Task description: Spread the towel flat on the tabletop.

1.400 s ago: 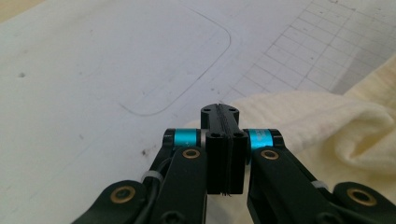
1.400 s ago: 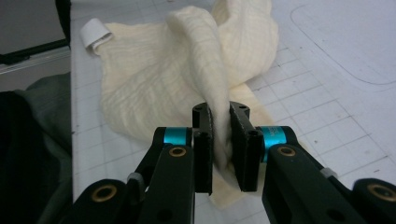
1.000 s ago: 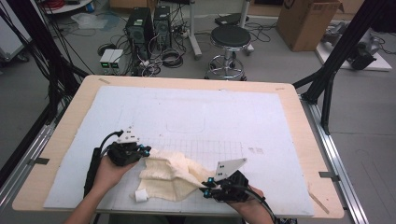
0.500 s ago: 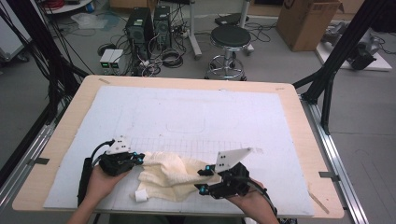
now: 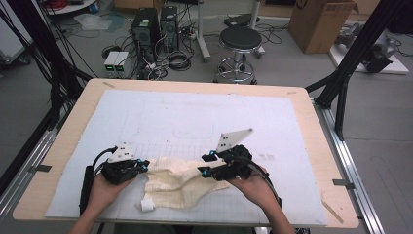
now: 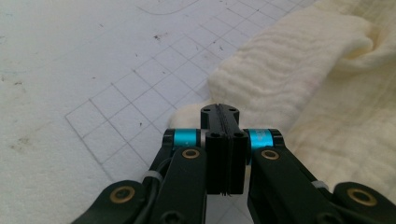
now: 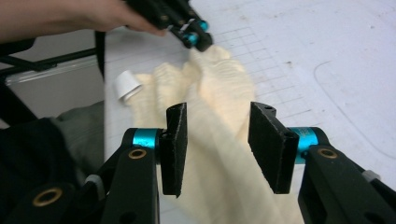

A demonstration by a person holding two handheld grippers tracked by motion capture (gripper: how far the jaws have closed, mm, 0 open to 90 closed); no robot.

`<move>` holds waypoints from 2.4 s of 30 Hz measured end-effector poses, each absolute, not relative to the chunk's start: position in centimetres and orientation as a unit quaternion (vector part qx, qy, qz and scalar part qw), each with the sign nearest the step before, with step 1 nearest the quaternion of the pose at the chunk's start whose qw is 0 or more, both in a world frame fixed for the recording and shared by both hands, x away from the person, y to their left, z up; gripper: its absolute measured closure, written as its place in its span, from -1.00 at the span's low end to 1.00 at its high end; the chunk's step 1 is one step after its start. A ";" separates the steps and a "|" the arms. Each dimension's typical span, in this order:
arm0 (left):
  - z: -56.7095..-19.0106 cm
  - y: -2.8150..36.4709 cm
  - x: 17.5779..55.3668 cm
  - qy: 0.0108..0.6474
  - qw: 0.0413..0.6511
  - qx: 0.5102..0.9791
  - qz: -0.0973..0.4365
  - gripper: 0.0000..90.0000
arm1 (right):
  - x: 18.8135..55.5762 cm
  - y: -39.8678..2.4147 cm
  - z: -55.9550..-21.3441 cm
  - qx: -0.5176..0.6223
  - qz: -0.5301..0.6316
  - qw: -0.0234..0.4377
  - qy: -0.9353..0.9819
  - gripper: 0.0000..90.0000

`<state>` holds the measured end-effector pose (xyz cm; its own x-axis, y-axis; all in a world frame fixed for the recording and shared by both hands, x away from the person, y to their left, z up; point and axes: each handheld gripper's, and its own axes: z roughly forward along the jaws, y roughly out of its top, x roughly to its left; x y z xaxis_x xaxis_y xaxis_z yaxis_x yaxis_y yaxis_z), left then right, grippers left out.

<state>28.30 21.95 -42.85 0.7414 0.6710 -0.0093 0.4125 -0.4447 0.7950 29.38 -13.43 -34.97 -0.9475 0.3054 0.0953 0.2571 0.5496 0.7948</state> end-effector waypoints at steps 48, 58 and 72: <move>-42.9 20.8 29.8 0.357 0.443 0.805 0.167 0.98 | 32.6 -19.0 -39.9 0.327 0.349 0.090 0.873 0.68; -42.9 21.0 29.9 0.364 0.445 0.801 0.167 0.98 | 34.7 -18.0 -40.4 0.327 0.373 0.103 0.862 0.35; -42.9 21.6 32.0 0.390 0.439 0.792 0.164 0.98 | 36.7 -17.9 -42.7 0.351 0.332 0.087 0.871 0.97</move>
